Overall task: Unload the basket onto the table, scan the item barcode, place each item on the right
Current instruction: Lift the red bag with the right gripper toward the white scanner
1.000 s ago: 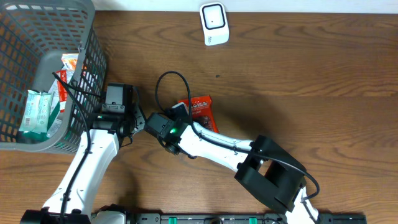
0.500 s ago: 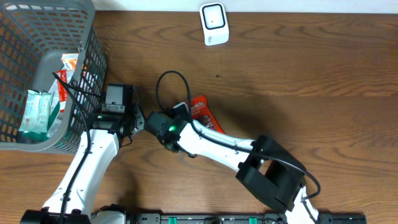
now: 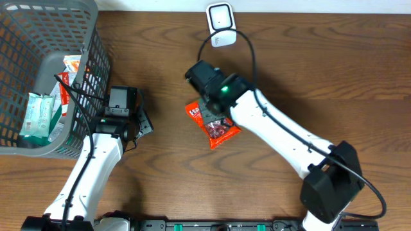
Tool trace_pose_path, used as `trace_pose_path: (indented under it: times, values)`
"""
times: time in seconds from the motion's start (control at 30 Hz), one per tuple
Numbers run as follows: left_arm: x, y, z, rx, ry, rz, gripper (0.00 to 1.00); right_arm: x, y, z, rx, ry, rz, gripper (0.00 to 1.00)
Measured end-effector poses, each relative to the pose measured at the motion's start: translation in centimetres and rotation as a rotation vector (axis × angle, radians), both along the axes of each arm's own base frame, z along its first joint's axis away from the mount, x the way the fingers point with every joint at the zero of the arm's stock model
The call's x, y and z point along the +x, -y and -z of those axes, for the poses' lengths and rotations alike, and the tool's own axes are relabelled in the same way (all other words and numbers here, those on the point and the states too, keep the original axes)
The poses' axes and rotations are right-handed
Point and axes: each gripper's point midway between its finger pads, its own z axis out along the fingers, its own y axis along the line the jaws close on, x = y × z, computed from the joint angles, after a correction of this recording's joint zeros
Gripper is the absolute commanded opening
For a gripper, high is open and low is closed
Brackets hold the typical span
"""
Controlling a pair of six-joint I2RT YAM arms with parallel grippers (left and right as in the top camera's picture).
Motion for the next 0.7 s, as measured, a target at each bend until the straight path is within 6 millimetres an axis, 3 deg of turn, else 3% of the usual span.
trace_pose_path:
  times: [0.1, 0.27, 0.47, 0.7]
  values:
    - [0.0, 0.0, 0.0, 0.0, 0.0, 0.0, 0.61, -0.5, -0.3, 1.0, 0.015, -0.033, -0.041, 0.59]
    - [0.0, 0.0, 0.0, 0.0, 0.0, 0.0, 0.61, -1.9, -1.8, 3.6, -0.002, -0.031, -0.129, 0.55]
    - [0.0, 0.0, 0.0, 0.0, 0.0, 0.0, 0.62, -3.9, -2.6, 7.2, -0.155, 0.029, -0.215, 0.56]
    - [0.0, 0.0, 0.0, 0.0, 0.0, 0.0, 0.61, -3.6, -3.1, 10.8, -0.309, 0.101, -0.257, 0.56]
